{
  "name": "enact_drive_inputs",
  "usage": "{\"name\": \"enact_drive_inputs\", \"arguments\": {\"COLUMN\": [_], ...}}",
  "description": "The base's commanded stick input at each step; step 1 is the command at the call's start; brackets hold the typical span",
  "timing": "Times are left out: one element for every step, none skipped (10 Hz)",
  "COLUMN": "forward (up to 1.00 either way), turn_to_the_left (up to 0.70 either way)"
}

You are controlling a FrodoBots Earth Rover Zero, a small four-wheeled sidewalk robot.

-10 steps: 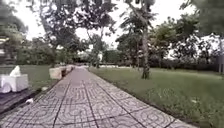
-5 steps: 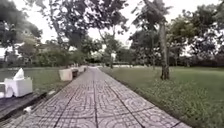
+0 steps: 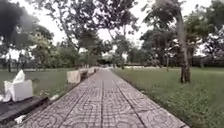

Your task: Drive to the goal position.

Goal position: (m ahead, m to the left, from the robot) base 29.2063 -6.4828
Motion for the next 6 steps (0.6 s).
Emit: {"name": "enact_drive_inputs", "arguments": {"forward": [1.0, 1.0, 1.0, 1.0, 1.0, 1.0], "turn_to_the_left": [0.0, 0.0, 0.0, 0.0, 0.0, 0.0]}}
